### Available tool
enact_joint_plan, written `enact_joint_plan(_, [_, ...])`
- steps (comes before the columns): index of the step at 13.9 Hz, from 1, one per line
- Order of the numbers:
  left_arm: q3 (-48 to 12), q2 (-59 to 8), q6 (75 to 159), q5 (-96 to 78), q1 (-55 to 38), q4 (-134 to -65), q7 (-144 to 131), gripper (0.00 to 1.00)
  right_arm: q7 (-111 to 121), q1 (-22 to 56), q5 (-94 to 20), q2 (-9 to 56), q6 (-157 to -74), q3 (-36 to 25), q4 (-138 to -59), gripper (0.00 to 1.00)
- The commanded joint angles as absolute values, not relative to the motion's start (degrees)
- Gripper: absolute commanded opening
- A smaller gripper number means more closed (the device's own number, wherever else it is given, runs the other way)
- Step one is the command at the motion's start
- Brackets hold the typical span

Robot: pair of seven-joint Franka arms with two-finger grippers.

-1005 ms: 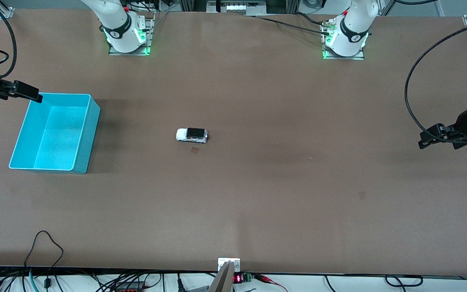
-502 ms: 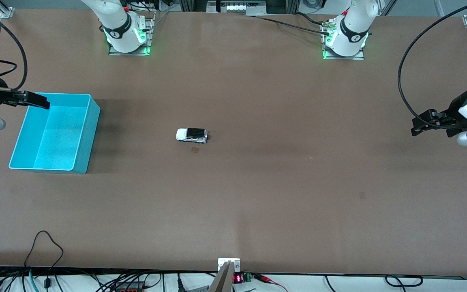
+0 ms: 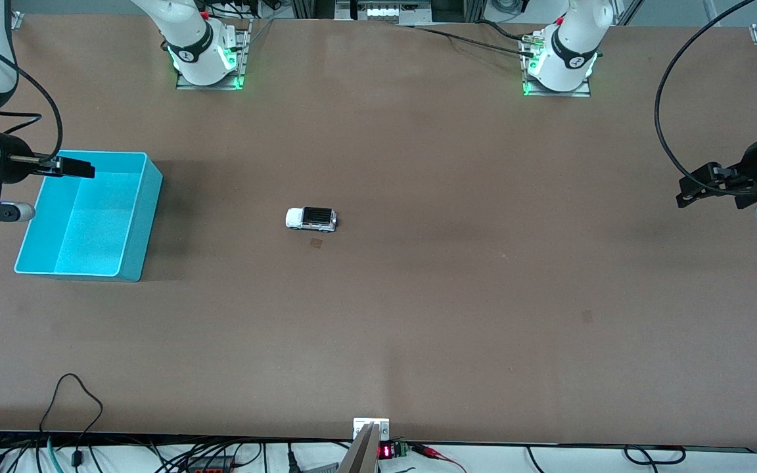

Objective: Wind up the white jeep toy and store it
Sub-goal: 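Reach the right gripper over the stopped jeep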

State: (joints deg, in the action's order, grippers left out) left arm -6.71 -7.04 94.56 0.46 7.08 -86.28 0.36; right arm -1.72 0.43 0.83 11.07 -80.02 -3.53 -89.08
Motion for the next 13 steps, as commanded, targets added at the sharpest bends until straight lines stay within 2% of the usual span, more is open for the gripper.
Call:
enact_joint_plan(1, [-5.89,-6.68,94.48,-0.97,6.59,-86.22,0.44,1.0,-5.16,0.7,0.7,10.46,-79.19,-3.52,-90.96,1.0])
enact_joint_plan(4, [-5.8,-6.77,96.06,-1.05,6.59,-86.66,0.09,1.0,-16.84,2.89,0.7,9.32,-82.07,-3.08,-94.64,1.0])
enact_joint_plan(7, [-5.89,-7.55,96.24,-0.7,6.07,-86.05,0.18,1.0,-32.03,9.38,0.88,4.32,-92.17,-3.08,-105.17,1.0])
enact_joint_plan(13, [-5.89,-8.17,96.06,-0.61,6.5,-85.96,0.79,1.0,-62.18,19.76,0.88,4.39,-103.43,-2.99,-112.92,1.0])
